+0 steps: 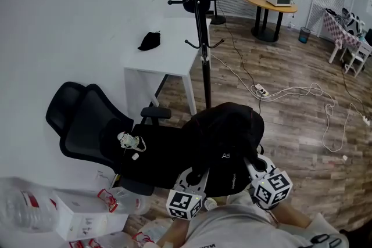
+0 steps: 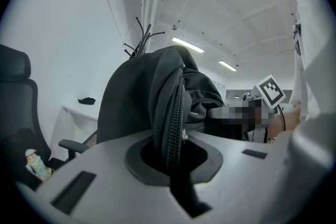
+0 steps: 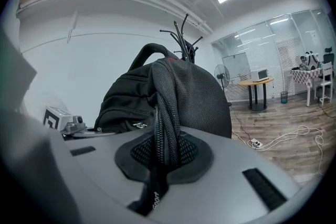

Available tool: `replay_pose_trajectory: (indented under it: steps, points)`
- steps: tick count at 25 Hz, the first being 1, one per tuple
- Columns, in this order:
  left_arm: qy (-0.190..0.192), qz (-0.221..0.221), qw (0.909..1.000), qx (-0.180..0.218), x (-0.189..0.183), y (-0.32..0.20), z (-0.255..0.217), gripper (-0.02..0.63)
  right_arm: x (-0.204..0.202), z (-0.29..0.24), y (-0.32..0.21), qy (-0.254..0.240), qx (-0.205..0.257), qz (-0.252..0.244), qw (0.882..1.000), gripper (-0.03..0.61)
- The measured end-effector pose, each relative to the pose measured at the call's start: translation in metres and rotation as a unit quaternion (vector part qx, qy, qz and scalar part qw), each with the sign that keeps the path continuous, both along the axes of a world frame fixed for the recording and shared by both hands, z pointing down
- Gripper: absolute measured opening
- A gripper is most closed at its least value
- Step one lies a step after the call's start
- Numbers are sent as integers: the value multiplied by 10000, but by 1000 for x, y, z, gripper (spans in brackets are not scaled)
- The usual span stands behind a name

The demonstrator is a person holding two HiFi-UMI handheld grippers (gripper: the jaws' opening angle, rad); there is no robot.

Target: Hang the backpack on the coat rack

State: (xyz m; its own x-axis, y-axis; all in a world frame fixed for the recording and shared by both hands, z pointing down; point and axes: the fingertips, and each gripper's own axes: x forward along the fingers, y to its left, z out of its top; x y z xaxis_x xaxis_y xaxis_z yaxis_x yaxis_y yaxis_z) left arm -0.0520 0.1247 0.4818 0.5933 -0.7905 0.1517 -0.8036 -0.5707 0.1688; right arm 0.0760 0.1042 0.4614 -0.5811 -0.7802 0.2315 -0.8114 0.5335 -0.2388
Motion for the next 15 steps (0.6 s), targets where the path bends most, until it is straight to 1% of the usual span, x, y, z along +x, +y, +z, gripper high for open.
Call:
replay_pose_trajectory:
  steps: [10, 15]
  points:
    - [35, -106, 9999, -8, -4, -17, -2, 21, -5, -2, -20, 53, 17, -85, 9999, 29]
    - [7, -171, 9999, -6, -1, -32, -2, 21, -2, -2, -37, -1, 30, -144, 9999, 29]
